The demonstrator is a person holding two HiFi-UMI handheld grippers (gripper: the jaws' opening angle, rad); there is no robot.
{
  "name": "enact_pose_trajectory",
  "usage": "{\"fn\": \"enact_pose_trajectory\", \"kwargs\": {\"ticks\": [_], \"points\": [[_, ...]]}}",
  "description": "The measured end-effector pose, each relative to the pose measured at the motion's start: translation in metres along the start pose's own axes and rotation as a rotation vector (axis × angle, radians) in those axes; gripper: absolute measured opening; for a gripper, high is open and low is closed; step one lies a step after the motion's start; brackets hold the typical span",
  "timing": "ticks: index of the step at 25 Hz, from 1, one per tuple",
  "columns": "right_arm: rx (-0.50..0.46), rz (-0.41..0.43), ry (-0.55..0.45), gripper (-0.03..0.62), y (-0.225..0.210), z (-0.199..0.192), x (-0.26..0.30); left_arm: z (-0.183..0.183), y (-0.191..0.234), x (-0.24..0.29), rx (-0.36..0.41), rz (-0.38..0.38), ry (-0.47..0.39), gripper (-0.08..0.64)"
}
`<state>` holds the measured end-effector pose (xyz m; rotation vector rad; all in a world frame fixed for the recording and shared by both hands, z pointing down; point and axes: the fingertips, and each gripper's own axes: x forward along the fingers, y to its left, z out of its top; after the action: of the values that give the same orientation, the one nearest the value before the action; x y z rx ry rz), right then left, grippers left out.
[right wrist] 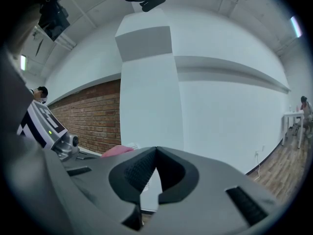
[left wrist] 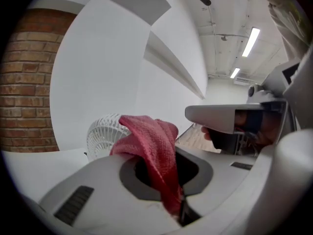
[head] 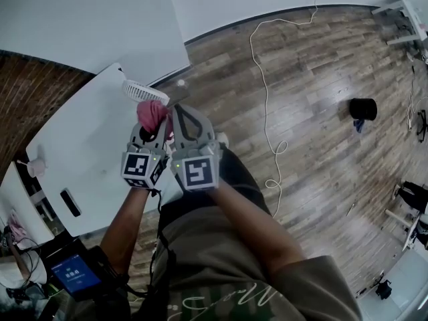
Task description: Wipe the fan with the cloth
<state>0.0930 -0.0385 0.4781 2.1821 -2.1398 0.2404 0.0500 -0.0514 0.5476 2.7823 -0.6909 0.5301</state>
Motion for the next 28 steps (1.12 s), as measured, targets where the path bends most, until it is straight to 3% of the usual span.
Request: {"fn": "enact_pose_trajectory", "kwargs": {"ticks": [15, 20, 28], "points": [[0.024, 0.009, -0.001, 0.0, -0.005, -0.003, 0.008, 0.019, 0.022, -0.005, 0.039, 0.022, -0.023, 0.051], [0.021, 0.019, -0.002, 0.0, -0.002, -0.005, 0.008, 0.029, 0.036, -0.01, 0.113, 0.067, -0.052, 0.051], [0.019, 0.034, 0.008, 0.0, 0.002, -0.007, 0.007, 0.027, 0.048, -0.012, 0.102, 0.095, -0.054, 0.049]]}}
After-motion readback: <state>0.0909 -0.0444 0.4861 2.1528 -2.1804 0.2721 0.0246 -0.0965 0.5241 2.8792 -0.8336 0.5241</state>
